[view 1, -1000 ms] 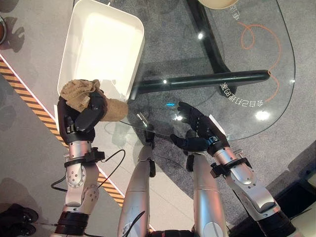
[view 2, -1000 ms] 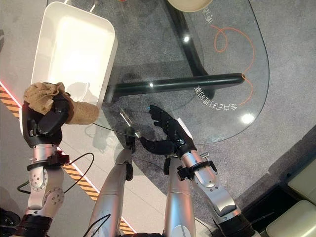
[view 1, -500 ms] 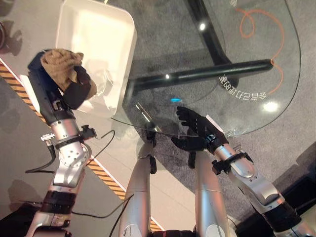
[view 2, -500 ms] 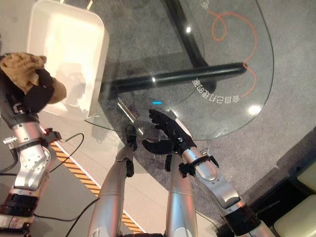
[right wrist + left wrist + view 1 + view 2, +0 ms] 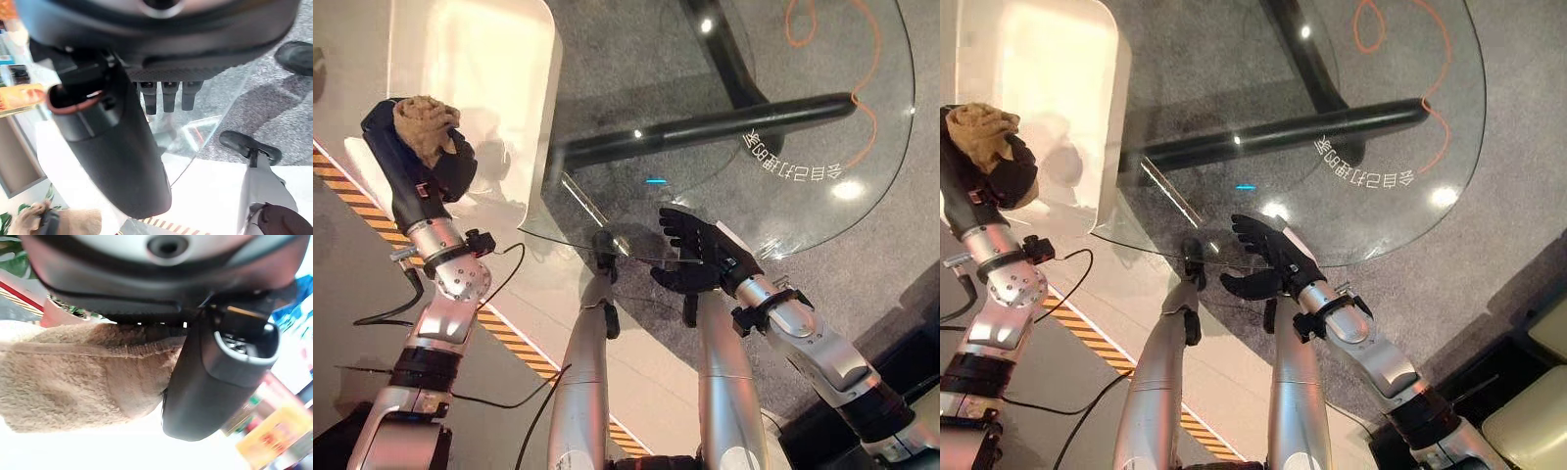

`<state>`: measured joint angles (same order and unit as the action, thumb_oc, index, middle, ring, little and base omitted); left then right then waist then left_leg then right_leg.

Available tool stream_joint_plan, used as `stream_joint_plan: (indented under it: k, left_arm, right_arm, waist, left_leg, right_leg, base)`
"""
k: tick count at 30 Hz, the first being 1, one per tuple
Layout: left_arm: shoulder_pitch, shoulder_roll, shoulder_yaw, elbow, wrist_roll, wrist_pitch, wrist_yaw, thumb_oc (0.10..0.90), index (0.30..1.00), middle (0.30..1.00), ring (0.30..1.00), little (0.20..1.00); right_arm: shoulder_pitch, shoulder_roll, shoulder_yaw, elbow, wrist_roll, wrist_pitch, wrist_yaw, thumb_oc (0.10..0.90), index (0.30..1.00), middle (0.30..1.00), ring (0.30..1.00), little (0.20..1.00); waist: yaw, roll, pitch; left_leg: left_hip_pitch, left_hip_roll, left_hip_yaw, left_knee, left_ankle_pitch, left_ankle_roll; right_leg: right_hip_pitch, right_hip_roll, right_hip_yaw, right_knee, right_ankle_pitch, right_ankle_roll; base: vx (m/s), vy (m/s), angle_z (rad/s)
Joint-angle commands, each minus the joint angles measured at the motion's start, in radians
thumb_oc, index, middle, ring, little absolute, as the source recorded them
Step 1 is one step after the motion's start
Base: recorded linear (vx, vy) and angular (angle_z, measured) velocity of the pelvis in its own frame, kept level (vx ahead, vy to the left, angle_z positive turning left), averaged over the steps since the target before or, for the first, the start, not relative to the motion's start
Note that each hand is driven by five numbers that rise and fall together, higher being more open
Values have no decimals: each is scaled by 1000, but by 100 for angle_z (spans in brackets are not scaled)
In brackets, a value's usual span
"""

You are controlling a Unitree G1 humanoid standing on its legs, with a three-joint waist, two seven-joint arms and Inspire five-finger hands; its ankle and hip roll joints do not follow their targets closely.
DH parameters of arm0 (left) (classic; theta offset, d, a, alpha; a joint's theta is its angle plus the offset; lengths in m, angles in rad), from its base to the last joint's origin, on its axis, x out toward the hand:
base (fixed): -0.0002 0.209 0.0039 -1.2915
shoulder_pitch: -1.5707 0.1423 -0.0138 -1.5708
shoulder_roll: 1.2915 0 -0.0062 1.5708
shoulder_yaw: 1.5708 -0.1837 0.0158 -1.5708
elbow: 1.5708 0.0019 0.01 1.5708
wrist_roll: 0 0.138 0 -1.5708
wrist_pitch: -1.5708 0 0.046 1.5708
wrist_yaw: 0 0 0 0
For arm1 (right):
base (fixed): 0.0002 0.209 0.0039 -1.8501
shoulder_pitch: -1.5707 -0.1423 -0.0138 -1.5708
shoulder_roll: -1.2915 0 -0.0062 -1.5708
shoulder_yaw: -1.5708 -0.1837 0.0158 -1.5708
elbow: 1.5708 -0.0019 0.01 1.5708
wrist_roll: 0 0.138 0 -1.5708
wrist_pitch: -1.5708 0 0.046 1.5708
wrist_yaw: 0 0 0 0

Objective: Wipe the table with a cloth and put it in the basket.

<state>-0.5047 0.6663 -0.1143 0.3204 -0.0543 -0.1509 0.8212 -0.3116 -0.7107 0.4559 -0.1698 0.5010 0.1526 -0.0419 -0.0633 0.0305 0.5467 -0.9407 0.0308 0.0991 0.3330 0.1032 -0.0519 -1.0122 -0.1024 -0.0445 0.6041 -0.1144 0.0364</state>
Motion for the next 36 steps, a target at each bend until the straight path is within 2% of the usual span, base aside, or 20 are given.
stream_joint_plan:
  k: [1,9,21,24,25,26,27,28,29,31,32,33,35,36]
  left_arm:
    - [-37,112,73,-40,50,-64,109,100,300,300,300,200]
    - [-159,113,27,90,5,-99,63,100,300,300,300,200]
    - [-290,120,-34,248,-114,-114,10,100,300,300,300,200]
    - [-319,123,-49,271,-137,-100,-15,100,300,300,300,200]
    - [-344,127,-52,278,-139,-91,-27,300,472,472,472,400]
    - [-338,124,-59,283,-140,-88,-34,375,535,535,535,475]
    - [-342,124,-62,287,-142,-84,-38,443,594,594,594,543]
    - [-348,124,-65,293,-142,-76,-49,729,839,839,839,829]
    - [-352,122,-68,295,-140,-71,-53,800,900,900,900,900]
    - [-364,124,-76,306,-149,-63,-65,800,900,900,900,900]
    - [-382,128,-78,310,-149,-61,-70,800,900,900,900,900]
    - [-374,126,-83,314,-146,-55,-71,800,900,900,900,900]
    - [-377,127,-87,319,-145,-51,-70,800,900,900,900,900]
    - [-392,131,-84,320,-146,-48,-73,800,900,900,900,900]
  right_arm:
    - [-12,-5,33,-72,68,-46,23,800,900,900,900,900]
    - [-92,-11,49,-27,107,-47,17,800,900,900,900,900]
    - [-164,-18,58,26,141,-60,23,800,900,900,900,900]
    - [-177,-13,61,31,150,-63,18,800,900,900,900,900]
    - [-194,-13,54,32,152,-66,23,800,900,900,900,900]
    - [-184,-9,60,33,152,-65,24,800,900,900,900,900]
    - [-186,-7,61,32,150,-64,25,800,900,900,900,900]
    - [-188,-3,61,31,148,-61,26,800,900,900,900,900]
    - [-189,0,59,31,146,-59,26,800,900,900,900,900]
    - [-196,1,61,35,152,-59,20,800,900,900,900,900]
    - [-208,-1,56,36,153,-62,20,800,900,900,900,900]
    - [-199,3,61,38,155,-60,20,800,900,900,900,900]
    - [-201,4,60,39,155,-58,20,800,900,900,900,900]
    - [-212,4,52,37,155,-55,20,800,900,900,900,900]
  waist:
    - [-14,-26,-27]
    - [-20,-53,-27]
    - [-29,-79,-27]
    - [-31,-83,-27]
    - [-35,-86,-27]
    - [-33,-85,-27]
    - [-33,-85,-27]
    - [-34,-86,-27]
    - [-34,-86,-27]
    - [-34,-87,-27]
    - [-37,-89,-27]
    - [-34,-88,-27]
    - [-34,-88,-27]
    - [-37,-89,-27]
  left_leg:
    - [-32,-54,59,152,-162,21]
    - [-91,-55,56,145,-141,12]
    - [-140,-57,40,161,-147,1]
    - [-144,-58,39,162,-147,1]
    - [-174,-62,49,151,-114,8]
    - [-150,-61,37,160,-143,1]
    - [-152,-61,37,162,-143,1]
    - [-151,-62,36,161,-143,0]
    - [-150,-62,36,160,-143,1]
    - [-148,-63,35,160,-143,1]
    - [-175,-64,46,152,-114,8]
    - [-149,-65,33,160,-143,2]
    - [-151,-65,33,163,-144,1]
    - [-178,-66,44,155,-115,8]
  right_leg:
    - [17,67,-19,-191,100,21]
    - [-36,76,-23,-194,122,28]
    - [-73,88,-25,-187,127,33]
    - [-77,90,-27,-183,129,34]
    - [-105,87,-31,-198,160,28]
    - [-81,92,-27,-186,133,34]
    - [-82,92,-27,-185,133,34]
    - [-81,92,-27,-186,133,34]
    - [-80,92,-27,-188,134,34]
    - [-77,93,-27,-187,133,35]
    - [-102,89,-33,-199,161,29]
    - [-78,93,-29,-188,134,34]
    - [-80,92,-30,-187,135,34]
    - [-105,87,-35,-198,163,28]
  base:
    - [0,0,0]
    - [-10,2,-1]
    - [-9,0,-2]
    - [-20,-5,0]
    - [0,0,0]
    - [0,0,0]
    - [36,-7,-1]
    - [0,0,0]
    - [0,0,0]
    - [-25,-16,2]
    - [-3,-34,1]
    - [0,0,0]
    - [-1,-32,1]
    - [-48,-50,1]
